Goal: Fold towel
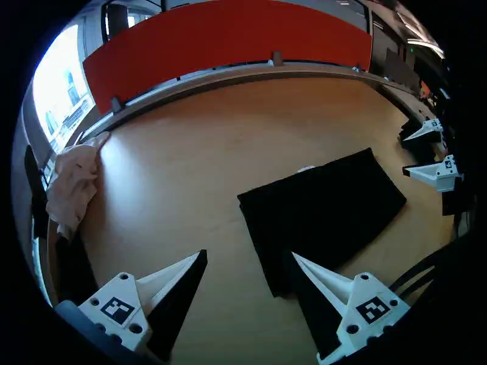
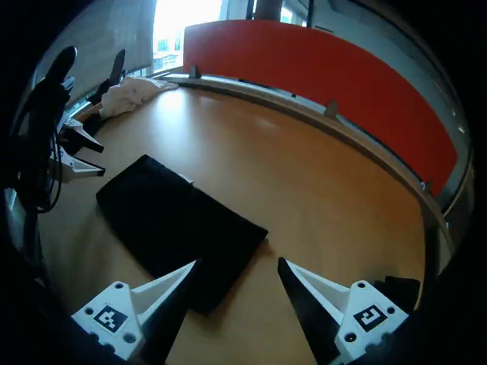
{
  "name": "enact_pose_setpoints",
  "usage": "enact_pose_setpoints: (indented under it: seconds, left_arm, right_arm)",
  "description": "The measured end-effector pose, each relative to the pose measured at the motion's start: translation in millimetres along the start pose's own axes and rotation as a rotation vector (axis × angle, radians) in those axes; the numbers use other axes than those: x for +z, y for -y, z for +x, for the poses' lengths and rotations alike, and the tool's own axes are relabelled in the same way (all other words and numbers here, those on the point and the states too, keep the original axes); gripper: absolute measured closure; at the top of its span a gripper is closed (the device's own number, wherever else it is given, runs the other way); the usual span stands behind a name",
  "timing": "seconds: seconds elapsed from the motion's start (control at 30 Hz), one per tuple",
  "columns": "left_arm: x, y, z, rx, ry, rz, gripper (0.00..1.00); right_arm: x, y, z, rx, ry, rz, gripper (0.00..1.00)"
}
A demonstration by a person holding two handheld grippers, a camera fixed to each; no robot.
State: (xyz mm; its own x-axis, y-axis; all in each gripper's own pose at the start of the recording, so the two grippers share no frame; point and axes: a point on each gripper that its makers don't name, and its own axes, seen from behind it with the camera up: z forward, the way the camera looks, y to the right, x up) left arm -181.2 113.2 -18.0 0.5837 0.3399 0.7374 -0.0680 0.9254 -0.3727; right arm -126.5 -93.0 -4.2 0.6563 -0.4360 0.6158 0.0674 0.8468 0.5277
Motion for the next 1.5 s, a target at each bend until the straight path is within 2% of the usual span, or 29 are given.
enact_pose_setpoints:
  seconds: [0.3, 0.5, 0.8, 1.2, 1.5]
  left_arm:
    - [-19.4, -10.8, -27, -0.049, 0.005, 0.001, 0.08]
    - [-27.4, -13.1, -38, -0.073, 0.005, 0.0, 0.08]
    - [-36.1, -7.4, -44, -0.091, -0.001, 0.02, 0.08]
    - [-54.2, 3.6, -68, -0.158, 0.006, 0.055, 0.08]
    - [-62.6, 9.7, -74, -0.188, 0.003, 0.072, 0.08]
  right_arm:
    - [-20.1, 18, -20, 0.026, 0.0, -0.004, 0.06]
    - [-29.0, 22, -28, 0.037, 0.001, -0.01, 0.06]
    - [-28.7, 25, -30, 0.03, 0.002, 0.004, 0.06]
    - [-20.7, 34, -29, -0.031, 0.015, 0.052, 0.06]
    - [-15.8, 34, -32, -0.056, 0.035, 0.074, 0.06]
